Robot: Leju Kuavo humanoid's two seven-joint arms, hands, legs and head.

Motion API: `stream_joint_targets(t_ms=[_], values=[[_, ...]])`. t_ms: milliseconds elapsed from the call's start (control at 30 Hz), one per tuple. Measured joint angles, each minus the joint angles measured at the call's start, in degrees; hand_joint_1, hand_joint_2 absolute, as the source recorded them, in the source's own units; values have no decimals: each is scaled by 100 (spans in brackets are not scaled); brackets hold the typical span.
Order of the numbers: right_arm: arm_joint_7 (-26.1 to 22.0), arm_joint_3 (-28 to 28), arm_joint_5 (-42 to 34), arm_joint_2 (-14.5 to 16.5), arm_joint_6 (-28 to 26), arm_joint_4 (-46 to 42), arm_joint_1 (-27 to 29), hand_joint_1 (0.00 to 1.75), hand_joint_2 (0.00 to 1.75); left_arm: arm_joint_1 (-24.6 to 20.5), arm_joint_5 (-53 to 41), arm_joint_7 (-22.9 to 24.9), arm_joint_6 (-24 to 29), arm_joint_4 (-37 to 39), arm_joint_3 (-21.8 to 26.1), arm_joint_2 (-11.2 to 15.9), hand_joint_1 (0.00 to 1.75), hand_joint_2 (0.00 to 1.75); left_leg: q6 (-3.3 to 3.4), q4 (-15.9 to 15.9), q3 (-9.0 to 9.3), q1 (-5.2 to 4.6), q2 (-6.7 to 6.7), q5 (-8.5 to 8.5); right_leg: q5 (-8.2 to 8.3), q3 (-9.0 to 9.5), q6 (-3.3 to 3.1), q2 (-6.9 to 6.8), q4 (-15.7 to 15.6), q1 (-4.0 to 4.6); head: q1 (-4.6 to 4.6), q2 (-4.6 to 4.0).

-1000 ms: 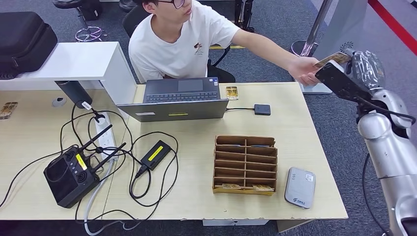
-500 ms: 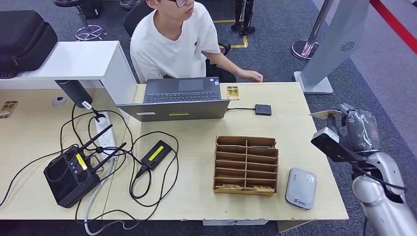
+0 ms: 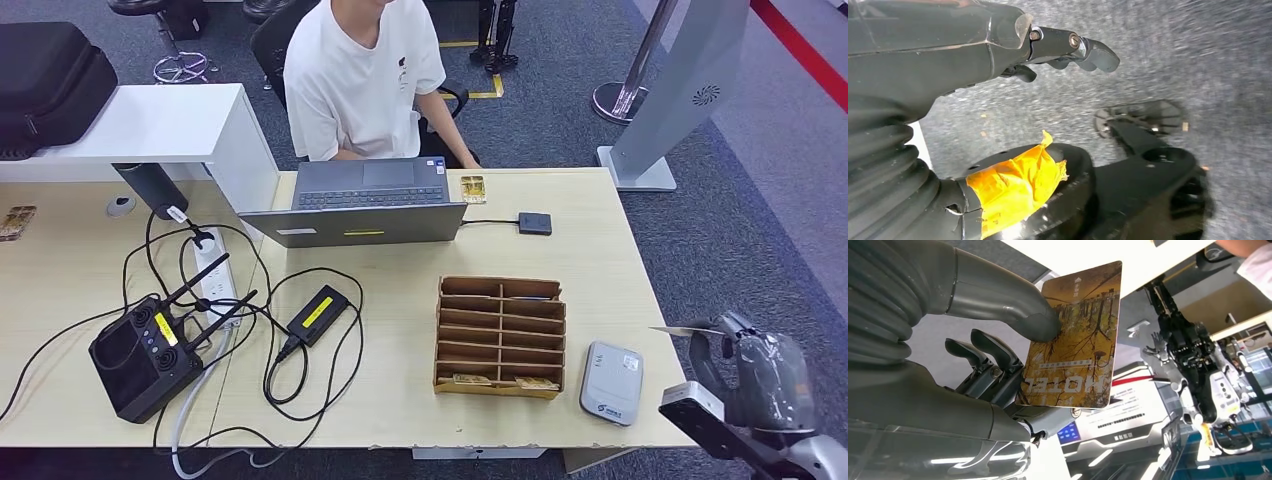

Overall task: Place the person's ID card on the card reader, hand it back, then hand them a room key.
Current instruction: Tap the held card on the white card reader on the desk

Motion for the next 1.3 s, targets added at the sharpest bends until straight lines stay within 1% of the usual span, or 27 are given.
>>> stream_joint_targets(t_ms=[167,333,567,733,933,1300], values=[[36,3,271,116,-15,13,99,175,175,-6,-7,123,-144,0,27,8,0,175,0,0,3,0,3,1,1,2,-1,2,1,0,0,0],[98,79,512,206,-47,233,56,175,175,-17,-44,192,-299,0,35,17,0,175,-1,0,4,0,4,1,2,4,-1,3,1,0,0,0],[244,446,928,292,-250,714,-136,175,175,-24,-128,146,-486,0,35,38,0,175,-1,0,3,0,3,1,1,4,-1,4,1,0,-1,0],[321,756,980,323,-323,1001,-275,175,175,-29,-214,143,-526,0,35,55,0,175,-1,0,3,0,4,1,1,4,-1,4,1,0,0,0],[393,974,934,339,-336,1152,-389,175,175,-35,-251,194,-570,0,35,63,0,175,-1,0,3,0,3,1,1,4,-1,3,1,0,0,0],[499,1314,866,357,-355,1483,-361,175,175,-44,-293,291,-559,0,35,67,0,175,-1,0,4,0,4,1,1,4,-1,4,1,0,0,0]])
